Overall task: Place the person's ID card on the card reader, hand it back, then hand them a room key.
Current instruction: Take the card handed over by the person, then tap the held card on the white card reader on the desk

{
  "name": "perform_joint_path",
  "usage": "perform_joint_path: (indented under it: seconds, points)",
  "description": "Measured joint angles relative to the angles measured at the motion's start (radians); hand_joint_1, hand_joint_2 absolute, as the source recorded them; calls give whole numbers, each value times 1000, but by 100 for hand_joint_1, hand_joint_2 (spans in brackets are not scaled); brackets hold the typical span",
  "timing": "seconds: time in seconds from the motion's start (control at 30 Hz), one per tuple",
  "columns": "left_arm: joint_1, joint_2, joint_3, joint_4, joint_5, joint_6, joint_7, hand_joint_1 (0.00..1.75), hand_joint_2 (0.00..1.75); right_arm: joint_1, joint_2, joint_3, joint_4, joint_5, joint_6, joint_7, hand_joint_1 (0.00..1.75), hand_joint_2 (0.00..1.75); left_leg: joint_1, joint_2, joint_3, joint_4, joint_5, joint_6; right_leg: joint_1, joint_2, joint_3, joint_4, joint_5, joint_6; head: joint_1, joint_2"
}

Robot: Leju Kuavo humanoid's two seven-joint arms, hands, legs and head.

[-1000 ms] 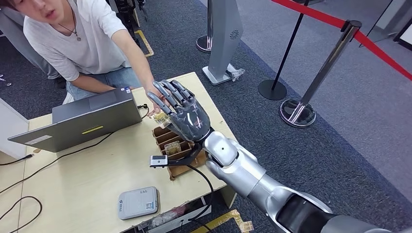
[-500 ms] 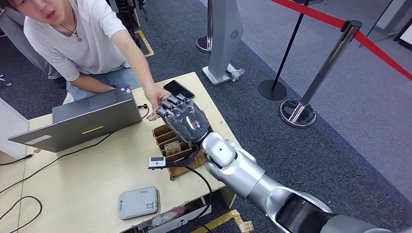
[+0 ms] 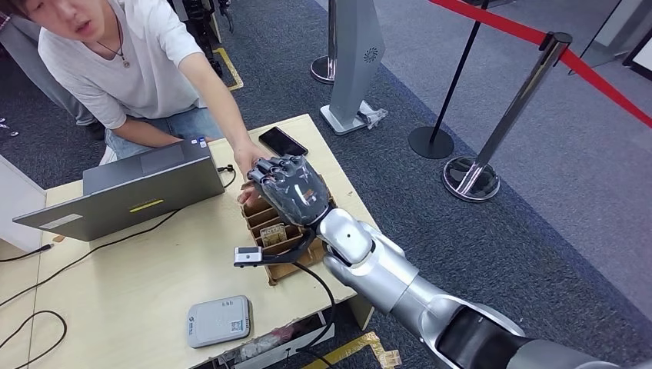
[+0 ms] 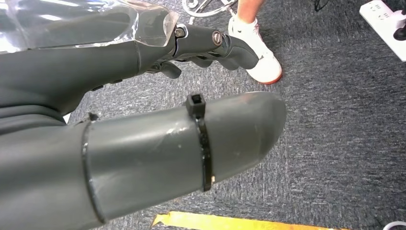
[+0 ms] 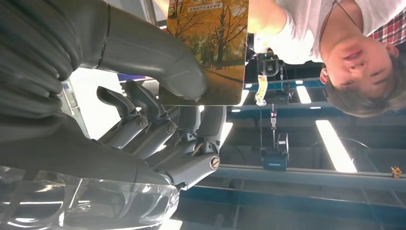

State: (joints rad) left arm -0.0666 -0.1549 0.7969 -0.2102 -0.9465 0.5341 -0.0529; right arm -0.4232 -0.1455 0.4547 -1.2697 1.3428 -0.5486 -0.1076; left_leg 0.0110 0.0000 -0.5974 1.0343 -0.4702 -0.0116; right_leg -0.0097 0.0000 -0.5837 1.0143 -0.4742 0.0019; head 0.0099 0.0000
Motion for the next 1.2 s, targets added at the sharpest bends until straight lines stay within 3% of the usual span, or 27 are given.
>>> perform_joint_path:
  seconds: [0.47,0.63,0.9,1.07,1.2]
  points:
    - [0,0,0,0,-2,0,17,0,0,-17,-1,10,-4,-28,8,-9,175,175,0,0,0,0,0,0,0,0,0,0,0,0,0,0]
    - [0,0,0,0,-7,-2,16,0,0,-25,-1,11,-48,-266,91,-94,175,175,0,0,0,0,0,0,0,0,0,0,0,0,0,0]
    - [0,0,0,0,-19,-8,7,0,0,-32,-1,11,-127,-668,347,-210,175,175,0,0,0,0,0,0,0,0,0,0,0,0,0,0]
    - [0,0,0,0,-22,-9,2,0,0,-35,-1,11,-145,-777,431,-233,175,175,0,0,0,0,0,0,0,0,0,0,0,0,0,0]
    - [-2,0,0,0,-31,-20,-2,0,0,-36,-2,13,-133,-919,558,-252,175,175,0,0,0,0,0,0,0,0,0,0,0,0,0,0]
